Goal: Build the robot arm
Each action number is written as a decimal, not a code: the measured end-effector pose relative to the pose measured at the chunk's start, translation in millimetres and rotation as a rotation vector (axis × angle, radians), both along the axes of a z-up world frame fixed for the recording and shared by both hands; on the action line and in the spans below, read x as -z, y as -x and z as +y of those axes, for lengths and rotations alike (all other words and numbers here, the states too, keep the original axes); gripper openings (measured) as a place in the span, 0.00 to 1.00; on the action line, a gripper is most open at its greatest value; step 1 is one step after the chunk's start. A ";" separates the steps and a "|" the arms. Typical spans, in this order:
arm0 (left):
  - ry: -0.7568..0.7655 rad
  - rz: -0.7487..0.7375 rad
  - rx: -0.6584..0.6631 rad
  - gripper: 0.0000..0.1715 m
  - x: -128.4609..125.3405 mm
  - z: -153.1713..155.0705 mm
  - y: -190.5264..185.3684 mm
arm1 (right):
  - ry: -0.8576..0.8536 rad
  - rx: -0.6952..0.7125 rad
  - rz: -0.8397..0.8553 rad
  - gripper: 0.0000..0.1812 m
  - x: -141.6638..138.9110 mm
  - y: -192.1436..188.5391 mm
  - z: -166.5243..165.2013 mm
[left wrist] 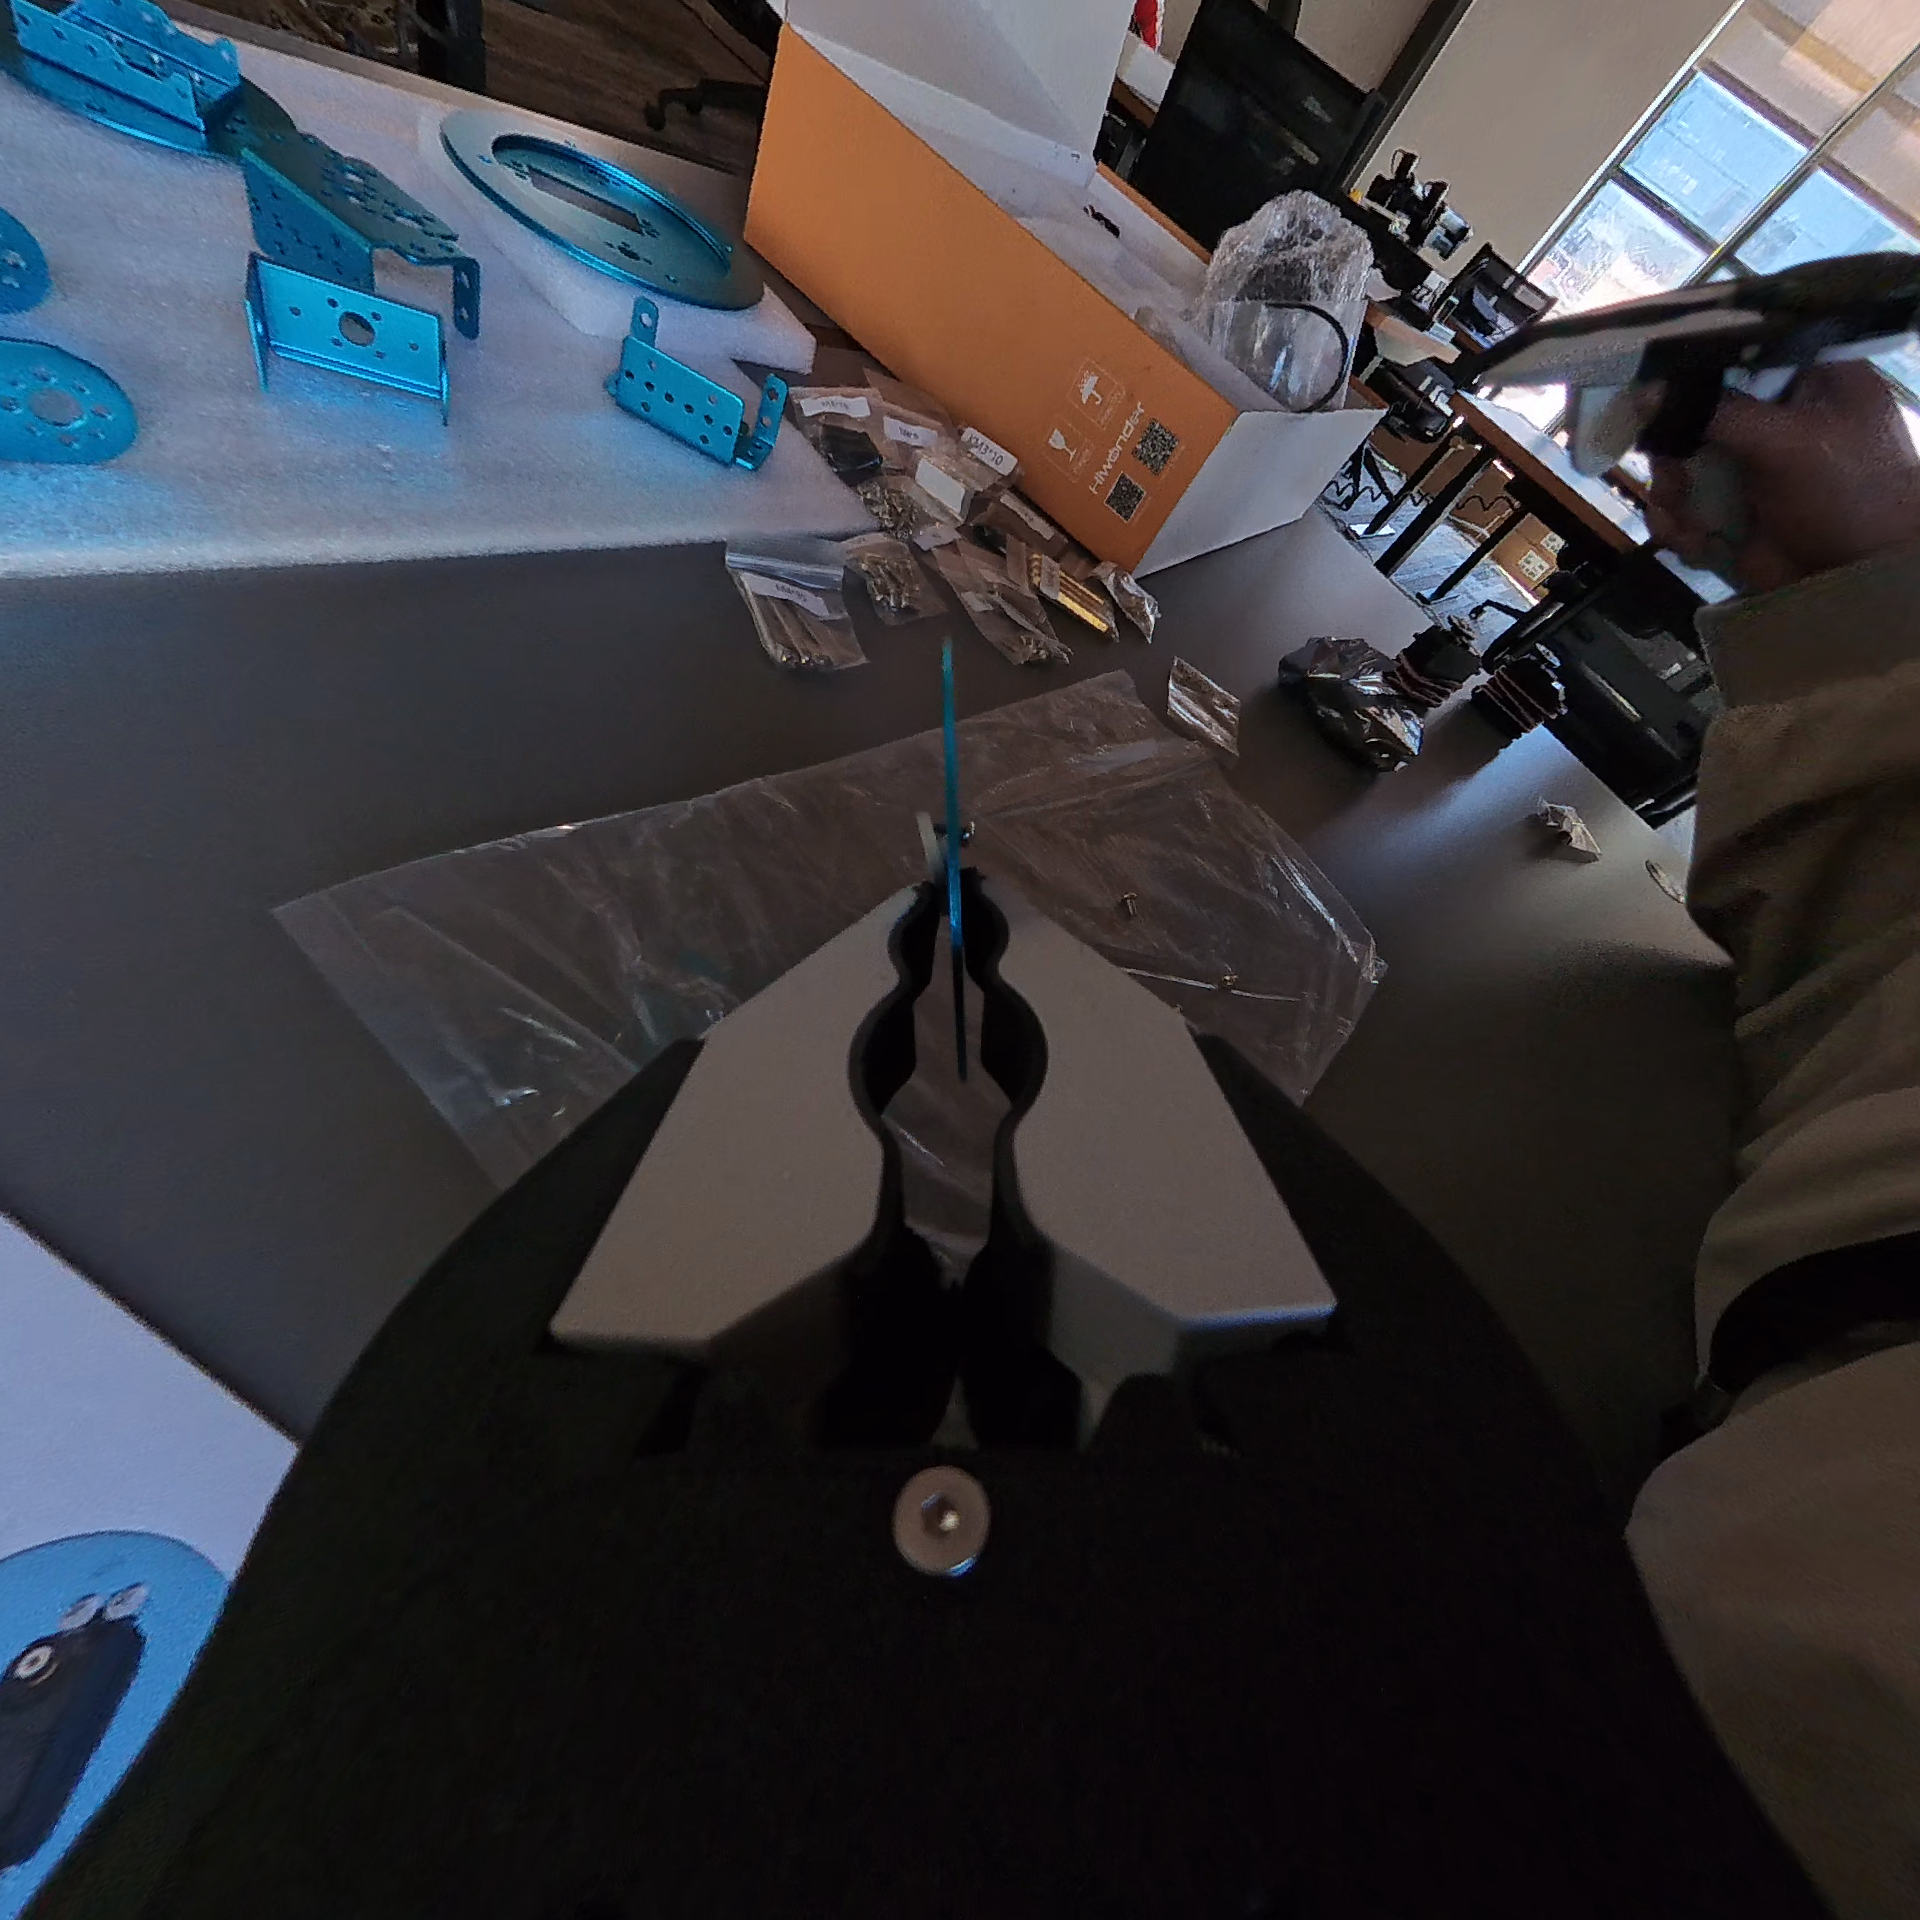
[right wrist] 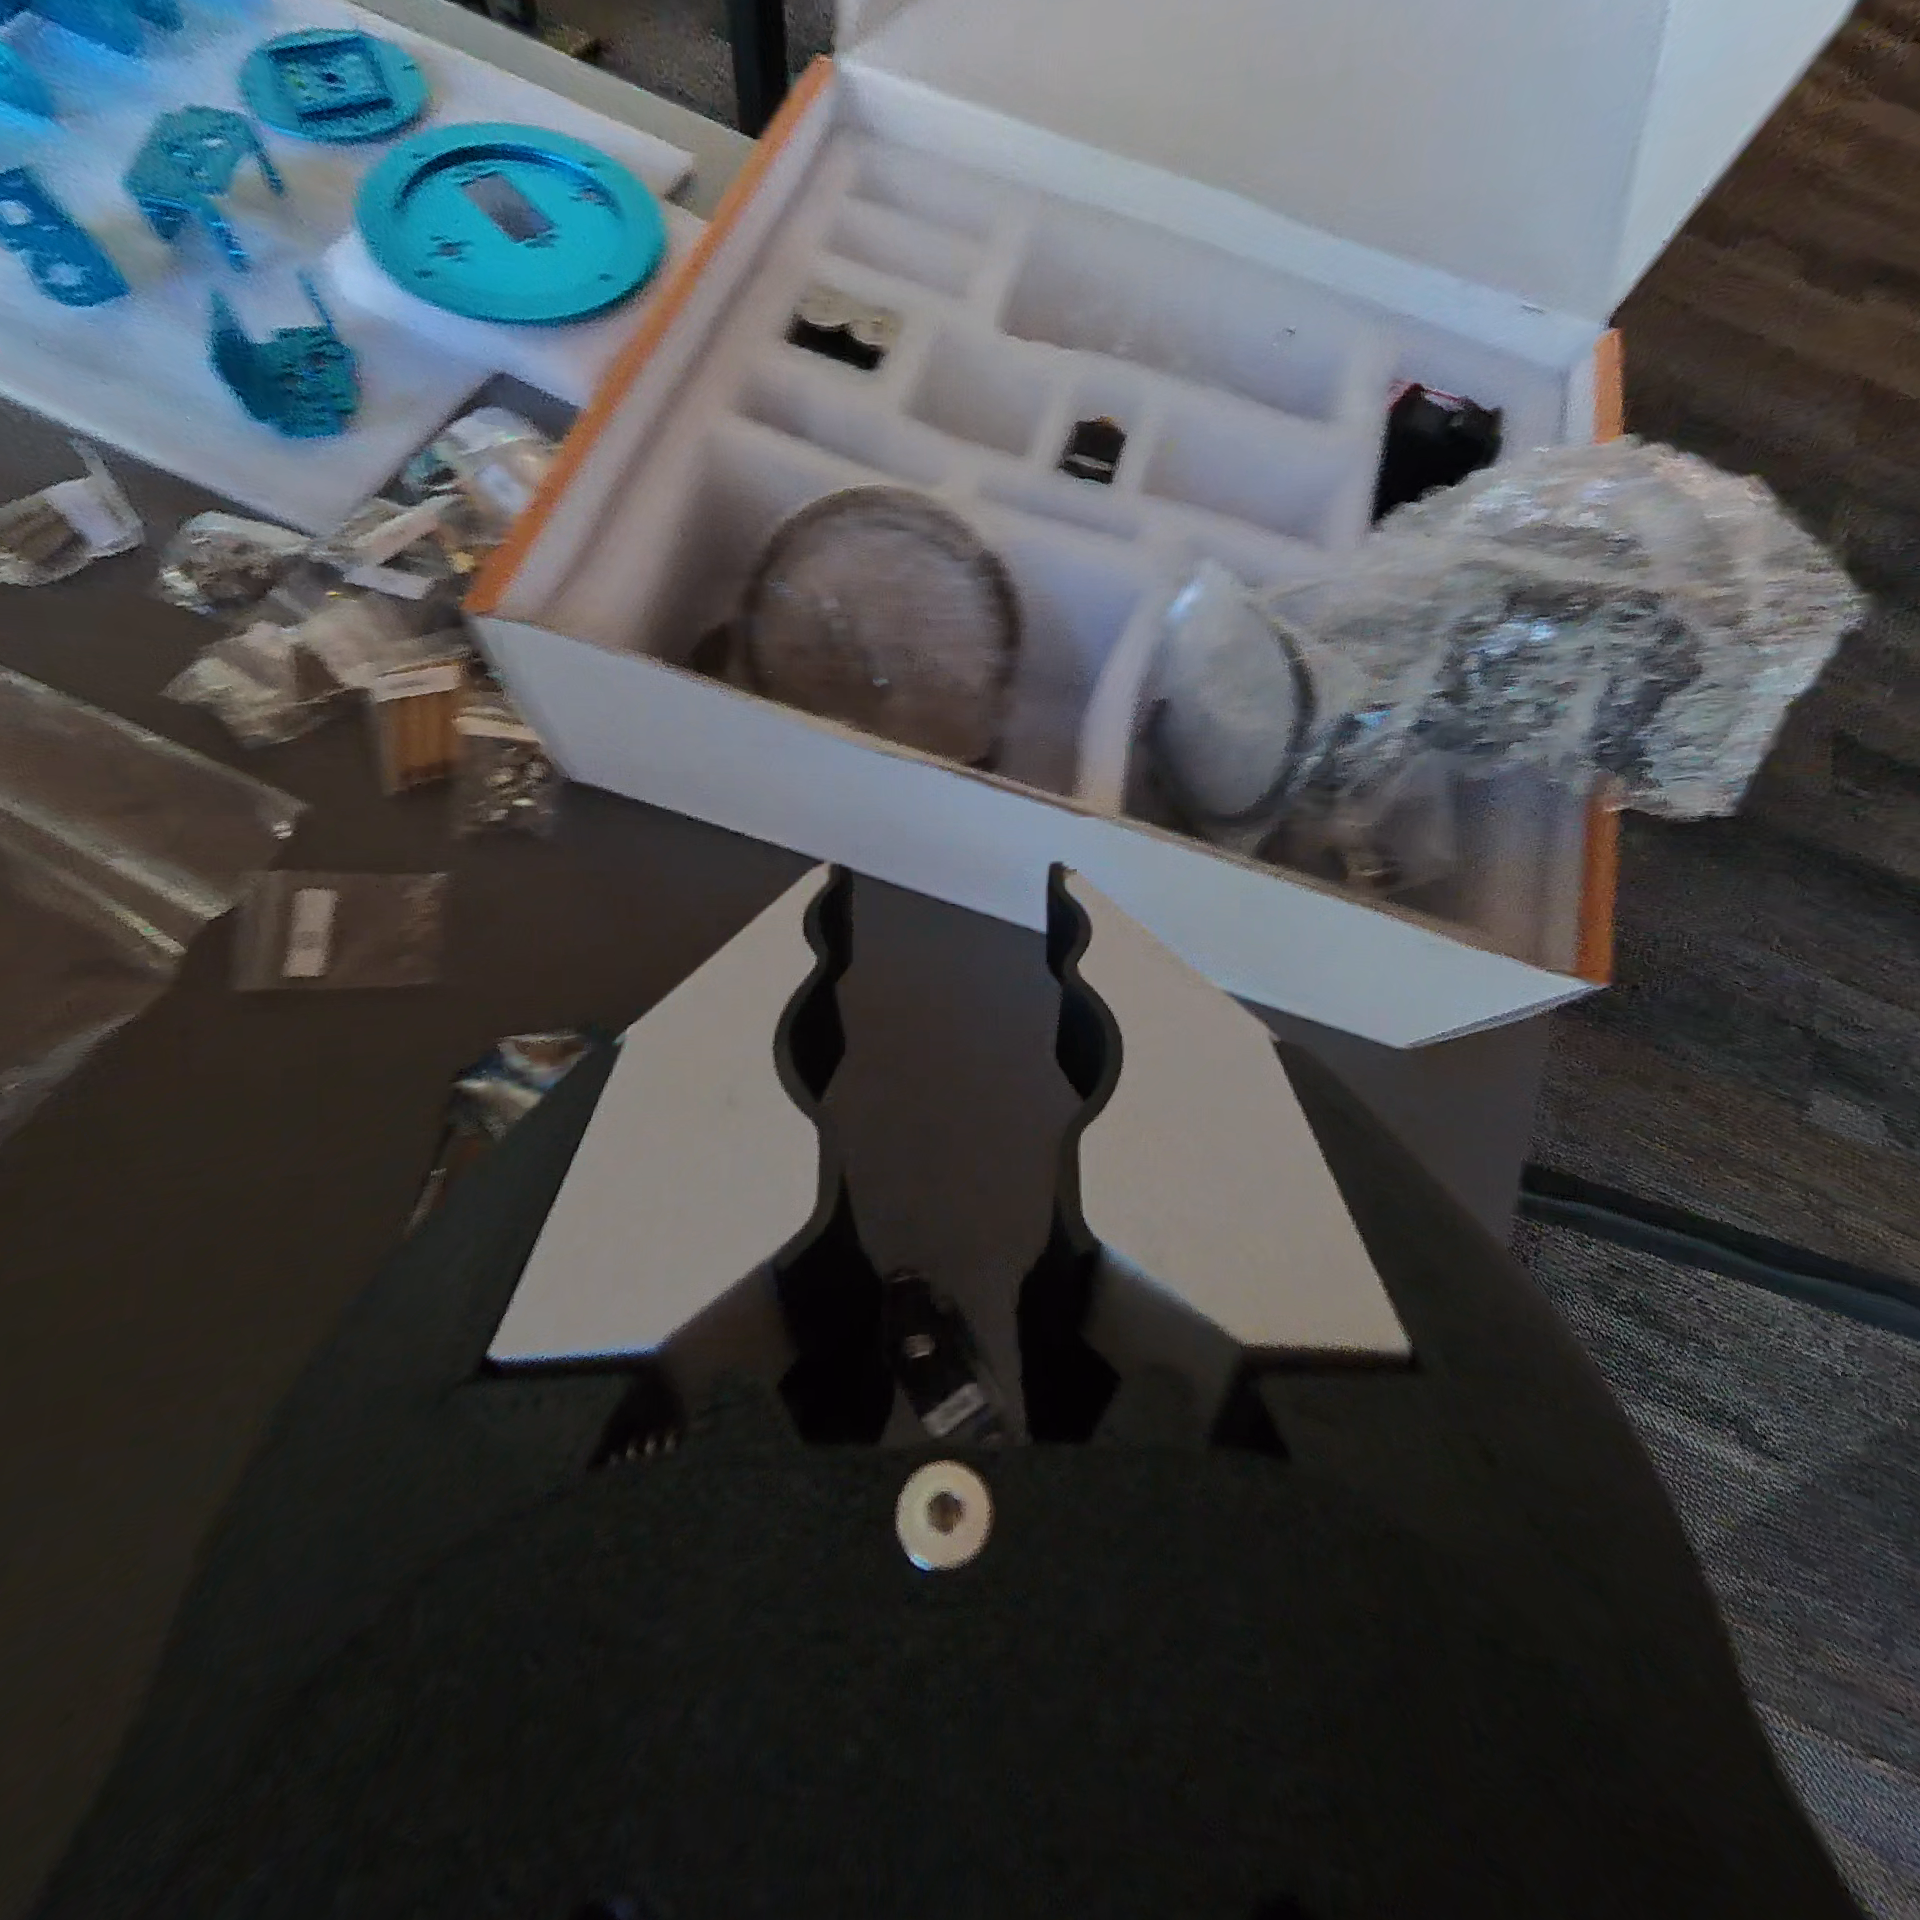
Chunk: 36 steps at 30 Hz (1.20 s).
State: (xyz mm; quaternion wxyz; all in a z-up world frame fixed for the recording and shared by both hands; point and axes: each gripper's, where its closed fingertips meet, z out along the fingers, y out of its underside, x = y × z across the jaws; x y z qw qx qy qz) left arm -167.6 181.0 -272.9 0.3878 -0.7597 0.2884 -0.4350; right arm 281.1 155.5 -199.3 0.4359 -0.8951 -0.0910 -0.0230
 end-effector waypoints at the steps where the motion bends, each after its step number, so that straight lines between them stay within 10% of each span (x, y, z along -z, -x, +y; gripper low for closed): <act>1: -0.003 -0.001 -0.001 0.02 -1.0 0.1 0.3 | 0.017 0.004 0.008 0.20 0.1 -13.7 7.3; 11: -0.015 0.005 -0.003 0.02 -2.0 1.6 1.2 | 0.062 0.055 0.219 0.20 26.0 -74.6 77.1; 16: -0.032 0.021 0.011 0.02 -3.1 1.4 -0.3 | 0.113 0.051 0.079 0.00 46.4 -76.6 75.3; 24: -0.039 0.047 0.012 0.02 1.2 2.5 -0.4 | -0.123 0.081 -0.107 0.00 -50.3 -83.7 64.8; 32: -0.044 0.004 0.033 0.02 -9.6 -2.8 -6.8 | -0.013 -0.015 0.026 0.00 -31.7 -60.7 56.6; 36: -0.058 0.005 0.036 0.03 -11.8 -5.6 -7.8 | 0.113 -0.349 0.330 0.00 -0.6 25.8 46.3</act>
